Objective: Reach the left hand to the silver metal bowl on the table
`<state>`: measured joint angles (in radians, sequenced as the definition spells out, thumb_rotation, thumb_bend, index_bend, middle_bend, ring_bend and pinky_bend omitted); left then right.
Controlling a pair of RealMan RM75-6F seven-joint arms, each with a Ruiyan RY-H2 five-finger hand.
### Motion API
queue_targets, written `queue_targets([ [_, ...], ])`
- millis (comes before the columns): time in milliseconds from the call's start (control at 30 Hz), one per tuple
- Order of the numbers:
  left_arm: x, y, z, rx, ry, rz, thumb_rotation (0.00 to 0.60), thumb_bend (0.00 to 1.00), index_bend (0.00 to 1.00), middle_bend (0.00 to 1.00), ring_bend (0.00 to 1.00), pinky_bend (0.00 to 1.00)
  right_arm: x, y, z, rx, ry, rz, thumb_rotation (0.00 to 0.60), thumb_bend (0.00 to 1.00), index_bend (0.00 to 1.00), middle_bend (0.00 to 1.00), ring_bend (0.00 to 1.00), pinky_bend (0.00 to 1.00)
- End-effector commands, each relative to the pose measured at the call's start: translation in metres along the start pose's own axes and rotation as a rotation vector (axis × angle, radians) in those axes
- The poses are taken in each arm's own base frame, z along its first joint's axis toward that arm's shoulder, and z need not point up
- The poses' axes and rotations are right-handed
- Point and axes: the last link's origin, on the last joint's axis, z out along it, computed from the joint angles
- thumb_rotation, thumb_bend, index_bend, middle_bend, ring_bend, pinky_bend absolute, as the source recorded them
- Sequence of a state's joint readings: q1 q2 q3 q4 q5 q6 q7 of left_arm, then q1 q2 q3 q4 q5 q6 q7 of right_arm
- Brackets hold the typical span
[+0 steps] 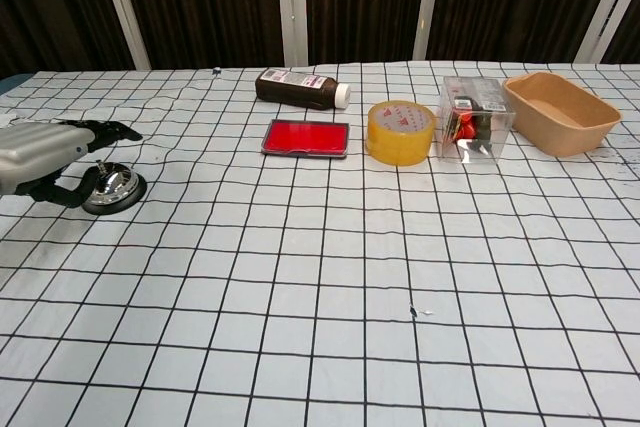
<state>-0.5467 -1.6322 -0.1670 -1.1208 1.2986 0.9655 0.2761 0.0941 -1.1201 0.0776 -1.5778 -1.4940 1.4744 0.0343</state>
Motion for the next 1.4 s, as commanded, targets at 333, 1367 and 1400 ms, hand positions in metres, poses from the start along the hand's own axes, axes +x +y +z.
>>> queue_targets([
  [333,-0.019,0.009,0.008,-0.007,-0.038,0.038,0.6,1.0,0.0,0.0,0.0,0.01,0.002,0.0,0.0,0.005,0.006,0.011,0.6,0.25,0.03,0.03,0.09,0.1],
  [1367,-0.002,0.016,0.002,-0.037,0.05,0.11,0.6,1.0,0.0,0.0,0.0,0.0,0.007,-0.001,-0.002,0.011,0.018,0.03,0.6,0.25,0.03,0.03,0.09,0.1],
  [1400,0.007,0.016,0.001,-0.034,0.091,0.097,0.6,1.0,0.0,0.0,0.0,0.01,0.007,-0.001,-0.002,0.011,0.019,0.03,0.6,0.25,0.03,0.03,0.09,0.1],
])
